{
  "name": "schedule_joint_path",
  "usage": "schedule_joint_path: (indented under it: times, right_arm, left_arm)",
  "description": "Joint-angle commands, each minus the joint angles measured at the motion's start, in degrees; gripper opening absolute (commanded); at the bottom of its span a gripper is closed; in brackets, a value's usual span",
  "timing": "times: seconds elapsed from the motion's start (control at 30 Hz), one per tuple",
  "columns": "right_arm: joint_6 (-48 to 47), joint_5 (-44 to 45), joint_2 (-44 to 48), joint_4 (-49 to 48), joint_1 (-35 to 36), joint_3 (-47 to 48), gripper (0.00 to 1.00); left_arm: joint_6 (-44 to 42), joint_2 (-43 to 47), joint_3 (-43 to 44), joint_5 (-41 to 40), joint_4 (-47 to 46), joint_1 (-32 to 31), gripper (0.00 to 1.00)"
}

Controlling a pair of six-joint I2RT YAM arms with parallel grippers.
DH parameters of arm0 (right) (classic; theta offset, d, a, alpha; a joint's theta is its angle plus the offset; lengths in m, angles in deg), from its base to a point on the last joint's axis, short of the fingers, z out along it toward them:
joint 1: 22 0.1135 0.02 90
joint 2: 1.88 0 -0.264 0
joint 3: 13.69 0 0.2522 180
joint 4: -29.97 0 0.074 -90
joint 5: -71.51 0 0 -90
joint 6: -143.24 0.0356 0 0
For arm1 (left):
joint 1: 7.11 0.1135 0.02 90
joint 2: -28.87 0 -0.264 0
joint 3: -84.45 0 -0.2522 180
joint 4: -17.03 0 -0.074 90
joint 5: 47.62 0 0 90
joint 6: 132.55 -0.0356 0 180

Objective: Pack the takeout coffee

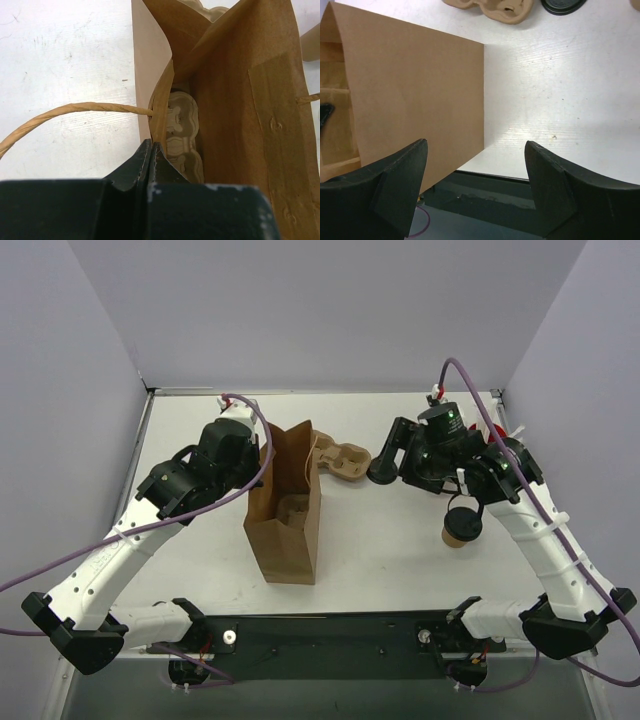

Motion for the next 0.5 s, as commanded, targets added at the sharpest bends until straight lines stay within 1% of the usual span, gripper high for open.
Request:
schedule_joint_path:
  times: [0.0,0.07,0.2,0.47]
  right_arm:
    - [1.0,4.3,1.6,4.2,-0.9,-1.3,0.73]
    - [1.2,5.5,1.7,4.9,-1.2,-1.6,0.73]
    - [2.1,8.5,1.6,9.4,-2.2,-1.9,0.73]
    - [2.7,9.9,4.1,10.9,-6.3,-7.1,0.74]
  left_arm:
    - [-1.0,0.3,0.5,3.0,-3.2,0.3,0.0]
    - [-1.1,0.1,0.5,3.4,-3.3,0.4,0.0]
    - [-1.0,0.2,0.7,4.3,-4.1,0.3,0.0]
    - [-0.6,0.0,0.6,5.7,-5.1,0.3,0.0]
